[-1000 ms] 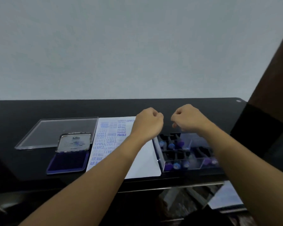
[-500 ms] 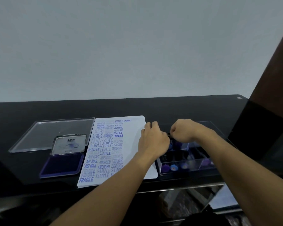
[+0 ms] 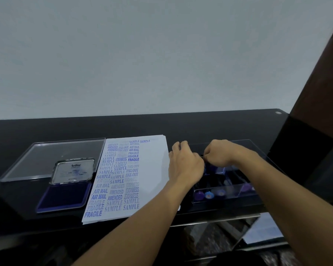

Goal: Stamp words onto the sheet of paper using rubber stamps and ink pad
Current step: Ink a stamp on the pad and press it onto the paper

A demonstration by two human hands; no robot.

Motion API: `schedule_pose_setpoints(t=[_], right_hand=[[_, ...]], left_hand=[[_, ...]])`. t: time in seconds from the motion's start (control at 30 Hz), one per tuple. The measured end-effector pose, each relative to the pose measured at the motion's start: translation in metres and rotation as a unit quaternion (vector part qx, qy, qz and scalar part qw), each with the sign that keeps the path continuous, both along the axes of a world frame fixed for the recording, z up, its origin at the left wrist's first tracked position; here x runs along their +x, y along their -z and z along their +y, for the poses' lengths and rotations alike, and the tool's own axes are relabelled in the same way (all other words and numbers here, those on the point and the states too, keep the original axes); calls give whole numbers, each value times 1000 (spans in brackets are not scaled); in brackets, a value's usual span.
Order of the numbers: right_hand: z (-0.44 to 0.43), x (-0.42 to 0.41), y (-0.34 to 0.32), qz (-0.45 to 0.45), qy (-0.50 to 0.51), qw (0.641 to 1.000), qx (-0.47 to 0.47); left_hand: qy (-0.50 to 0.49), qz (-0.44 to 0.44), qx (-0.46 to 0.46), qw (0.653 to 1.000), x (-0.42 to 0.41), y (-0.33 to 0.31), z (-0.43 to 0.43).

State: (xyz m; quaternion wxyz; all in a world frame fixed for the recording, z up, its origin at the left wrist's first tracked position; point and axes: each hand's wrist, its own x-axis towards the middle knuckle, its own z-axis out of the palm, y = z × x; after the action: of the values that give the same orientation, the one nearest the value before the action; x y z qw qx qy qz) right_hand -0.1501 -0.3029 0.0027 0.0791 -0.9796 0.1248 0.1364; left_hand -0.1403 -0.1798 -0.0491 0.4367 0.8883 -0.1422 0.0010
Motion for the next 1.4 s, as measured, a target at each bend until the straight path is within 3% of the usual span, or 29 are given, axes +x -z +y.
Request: schedule_pose_setpoints(t=[0.53,0.77,1.13,1.4], right_hand=[[-26,-10,-2,-51,11,998,28],[-24,-14,-8,-118,28,992,39],[37,-8,-33,-257,40,953,153],[124,10,-34,-260,-57,941,211]], left_hand=[[16,16,-1,1000,-2,-2,-27],[27,52,-61,996,0,-8,-14],[-4,-19,-73,997,17,-47,87],[-40,-41,-33,998,33,-51,185]])
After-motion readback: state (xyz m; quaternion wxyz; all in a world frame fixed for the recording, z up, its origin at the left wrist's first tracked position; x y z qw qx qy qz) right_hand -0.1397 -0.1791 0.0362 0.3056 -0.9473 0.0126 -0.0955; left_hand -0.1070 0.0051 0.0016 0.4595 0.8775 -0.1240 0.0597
